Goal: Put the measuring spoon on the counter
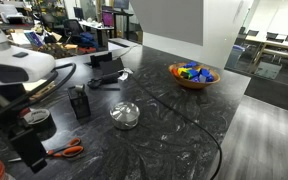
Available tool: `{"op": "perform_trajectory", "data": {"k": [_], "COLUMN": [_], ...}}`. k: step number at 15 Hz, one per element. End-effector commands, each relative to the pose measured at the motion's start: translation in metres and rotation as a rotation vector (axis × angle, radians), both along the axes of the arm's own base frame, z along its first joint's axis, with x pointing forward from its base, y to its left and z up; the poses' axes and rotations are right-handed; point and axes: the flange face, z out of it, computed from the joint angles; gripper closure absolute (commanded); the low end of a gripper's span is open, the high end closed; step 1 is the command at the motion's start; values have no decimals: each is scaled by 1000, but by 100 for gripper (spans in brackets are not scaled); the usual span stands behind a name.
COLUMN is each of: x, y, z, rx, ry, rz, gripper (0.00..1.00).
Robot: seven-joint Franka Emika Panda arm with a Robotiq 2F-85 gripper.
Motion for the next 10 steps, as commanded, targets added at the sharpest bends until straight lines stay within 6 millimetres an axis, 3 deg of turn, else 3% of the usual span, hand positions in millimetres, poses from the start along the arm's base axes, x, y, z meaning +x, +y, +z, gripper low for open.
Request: {"op": "perform_trajectory", "data": {"k": [1,5,10], "x": [7,32,93], "y": [0,10,41], "z": [2,9,22], "rx": [-42,-124,-144], "ry": [5,-17,-109], "rz": [13,95,281], "gripper": [0,0,0]}}
